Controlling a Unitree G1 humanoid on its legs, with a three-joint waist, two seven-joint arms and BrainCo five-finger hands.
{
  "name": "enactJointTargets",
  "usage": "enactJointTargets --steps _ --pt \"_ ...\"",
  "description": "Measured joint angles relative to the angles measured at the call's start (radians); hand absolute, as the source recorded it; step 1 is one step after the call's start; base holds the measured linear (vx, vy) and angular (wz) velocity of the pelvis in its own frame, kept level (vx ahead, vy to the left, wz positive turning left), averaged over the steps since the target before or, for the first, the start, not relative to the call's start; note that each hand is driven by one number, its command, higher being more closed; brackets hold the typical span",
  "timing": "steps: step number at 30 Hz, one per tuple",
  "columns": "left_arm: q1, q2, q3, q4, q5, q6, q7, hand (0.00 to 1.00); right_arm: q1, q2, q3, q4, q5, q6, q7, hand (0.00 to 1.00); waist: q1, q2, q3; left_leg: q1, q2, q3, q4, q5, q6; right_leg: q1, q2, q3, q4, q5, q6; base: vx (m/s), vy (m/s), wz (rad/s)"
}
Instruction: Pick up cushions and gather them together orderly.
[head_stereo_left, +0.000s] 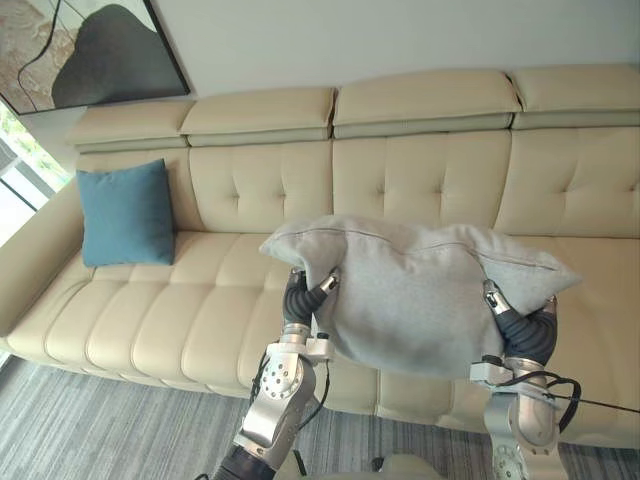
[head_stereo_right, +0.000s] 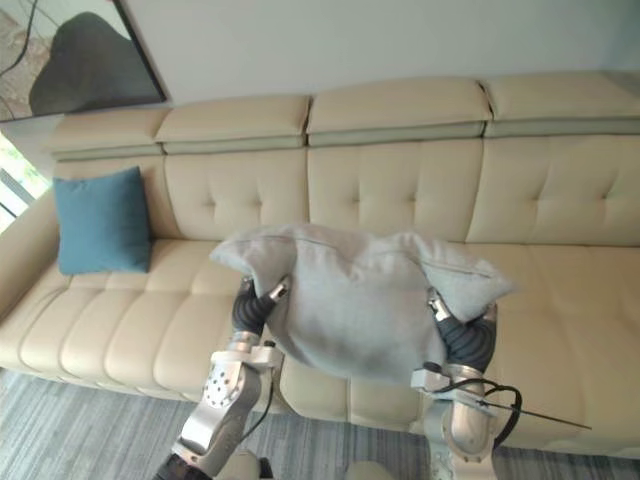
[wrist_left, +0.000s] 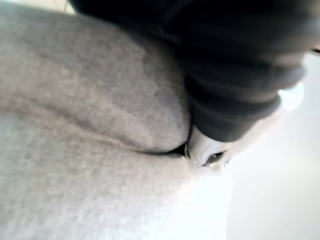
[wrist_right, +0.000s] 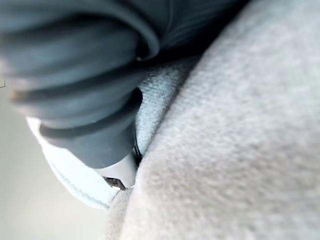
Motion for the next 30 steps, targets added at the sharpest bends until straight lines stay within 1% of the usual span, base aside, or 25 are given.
enactJointTargets --steps 1,2,3,4,5,6,7,8,10,11,15,17,18,20,23,26,27,28,30 --pt "0.000 -0.002 -0.005 0.001 0.000 0.004 0.000 1.00 0.002 0.002 -0.007 0.004 0.000 0.002 0.000 1.00 0.001 -0.004 -0.002 0.001 -0.034 -0.031 -0.172 0.011 -0.006 0.007 -0.013 0.007 -0.001 -0.006 0.012 0.21 0.190 -0.06" --pt "0.000 -0.002 -0.006 0.001 0.000 0.005 0.000 1.00 0.002 0.003 -0.010 0.006 0.000 0.002 0.000 1.00 0.001 -0.005 -0.004 0.006 -0.050 -0.043 -0.228 0.026 -0.010 0.008 -0.017 0.011 0.000 -0.010 0.019 0.31 0.272 -0.21" --pt "0.001 0.000 -0.011 0.001 0.000 0.007 0.000 1.00 0.002 0.003 -0.015 0.008 -0.001 0.002 0.000 1.00 0.005 -0.004 -0.005 0.027 -0.081 -0.083 -0.366 0.132 -0.020 0.016 -0.020 0.031 0.007 -0.025 0.046 0.28 0.249 -0.28" --pt "0.001 0.001 -0.012 0.001 0.000 0.007 0.000 1.00 0.002 0.003 -0.016 0.009 -0.001 0.002 0.000 1.00 0.007 -0.001 -0.007 0.040 -0.084 -0.087 -0.397 0.194 -0.025 0.018 -0.017 0.043 0.013 -0.034 0.060 0.34 0.308 -0.41" --pt "0.003 0.010 -0.013 0.006 0.000 0.008 -0.001 1.00 0.001 0.006 -0.016 0.023 -0.001 0.003 0.002 1.00 0.006 0.004 -0.027 0.075 -0.086 -0.081 -0.444 0.210 -0.027 0.026 -0.012 0.069 0.023 -0.053 0.089 0.27 0.251 -0.27" --pt "0.003 0.023 -0.015 0.011 0.000 0.010 -0.004 1.00 0.000 0.028 -0.016 0.052 -0.001 0.003 0.003 1.00 -0.002 -0.028 -0.042 0.105 -0.116 -0.074 -0.496 0.212 -0.025 0.027 -0.036 0.094 0.022 -0.055 0.097 0.25 0.238 -0.20" --pt "0.004 0.028 -0.017 0.012 0.000 0.011 -0.004 1.00 0.000 0.034 -0.016 0.061 -0.001 0.003 0.005 1.00 -0.001 -0.037 -0.047 0.114 -0.123 -0.070 -0.512 0.212 -0.025 0.027 -0.041 0.105 0.019 -0.058 0.101 0.20 0.197 -0.18" --pt "0.006 0.047 -0.021 0.012 0.000 0.010 -0.004 1.00 -0.003 0.052 -0.016 0.091 -0.001 0.003 0.013 1.00 0.004 -0.066 -0.065 0.137 -0.149 -0.055 -0.554 0.212 -0.025 0.029 -0.060 0.129 0.008 -0.067 0.118 0.13 0.138 -0.20" --pt "0.007 0.061 -0.022 0.015 0.000 0.011 -0.005 1.00 -0.013 0.057 -0.016 0.129 0.000 0.003 0.023 1.00 0.001 -0.084 -0.080 0.150 -0.173 -0.057 -0.580 0.212 -0.024 0.034 -0.081 0.138 -0.008 -0.070 0.127 0.11 0.121 -0.09" --pt "0.007 0.062 -0.022 0.018 0.000 0.011 -0.006 1.00 -0.021 0.056 -0.017 0.154 0.001 0.002 0.029 1.00 0.000 -0.086 -0.081 0.156 -0.187 -0.061 -0.594 0.213 -0.023 0.035 -0.090 0.142 -0.021 -0.070 0.132 0.07 0.093 0.01" --pt "0.007 0.070 -0.032 0.025 0.001 0.013 -0.006 1.00 -0.066 0.049 -0.027 0.249 0.001 0.004 0.031 1.00 -0.005 -0.076 -0.087 0.159 -0.208 -0.090 -0.642 0.229 -0.003 0.028 -0.099 0.137 -0.039 -0.070 0.140 0.00 0.042 0.13" --pt "0.007 0.106 -0.057 0.030 0.001 0.014 -0.008 1.00 -0.094 0.035 -0.028 0.313 0.001 0.008 0.032 1.00 -0.010 -0.066 -0.093 0.164 -0.215 -0.118 -0.681 0.250 0.001 0.024 -0.098 0.126 -0.045 -0.070 0.140 -0.03 -0.016 0.18" --pt "0.007 0.111 -0.058 0.031 0.001 0.014 -0.010 1.00 -0.103 0.032 -0.028 0.325 0.001 0.009 0.032 1.00 -0.011 -0.063 -0.095 0.164 -0.216 -0.121 -0.690 0.256 0.001 0.021 -0.097 0.125 -0.045 -0.070 0.140 -0.03 -0.020 0.13" --pt "0.005 0.123 -0.061 0.033 0.006 0.023 -0.012 1.00 -0.149 0.005 -0.028 0.376 0.000 0.021 0.033 1.00 -0.012 -0.048 -0.100 0.163 -0.218 -0.139 -0.728 0.281 0.004 0.010 -0.094 0.120 -0.058 -0.059 0.145 -0.03 -0.009 0.08" --pt "-0.010 0.142 -0.059 0.033 0.017 0.030 -0.012 1.00 -0.204 -0.016 -0.027 0.414 -0.003 0.031 0.033 1.00 -0.014 -0.045 -0.099 0.158 -0.218 -0.143 -0.748 0.292 0.005 0.004 -0.088 0.118 -0.075 -0.046 0.147 -0.01 0.000 0.02" --pt "-0.072 0.151 -0.034 0.050 0.041 0.034 -0.008 1.00 -0.316 -0.044 -0.026 0.472 -0.009 0.034 0.032 1.00 -0.018 -0.043 -0.096 0.127 -0.216 -0.155 -0.761 0.312 0.010 -0.024 -0.083 0.114 -0.091 -0.025 0.150 -0.03 0.000 0.04" --pt "-0.133 0.152 -0.017 0.079 0.048 0.034 0.005 1.00 -0.395 -0.060 -0.023 0.508 -0.010 0.034 0.030 1.00 -0.018 -0.038 -0.087 0.102 -0.213 -0.169 -0.761 0.321 0.011 -0.040 -0.080 0.111 -0.105 -0.009 0.153 -0.05 0.012 0.05" --pt "-0.157 0.151 -0.005 0.090 0.050 0.034 0.009 1.00 -0.429 -0.072 -0.021 0.524 -0.010 0.034 0.029 1.00 -0.018 -0.035 -0.079 0.094 -0.211 -0.169 -0.761 0.326 0.014 -0.047 -0.079 0.112 -0.108 -0.003 0.153 -0.09 0.023 0.01" --pt "-0.286 0.152 0.046 0.151 0.058 0.035 0.036 1.00 -0.593 -0.093 -0.008 0.600 -0.010 0.034 0.019 1.00 -0.018 -0.019 -0.042 0.040 -0.202 -0.169 -0.761 0.349 0.020 -0.100 -0.070 0.114 -0.109 0.023 0.157 -0.13 0.027 -0.03"
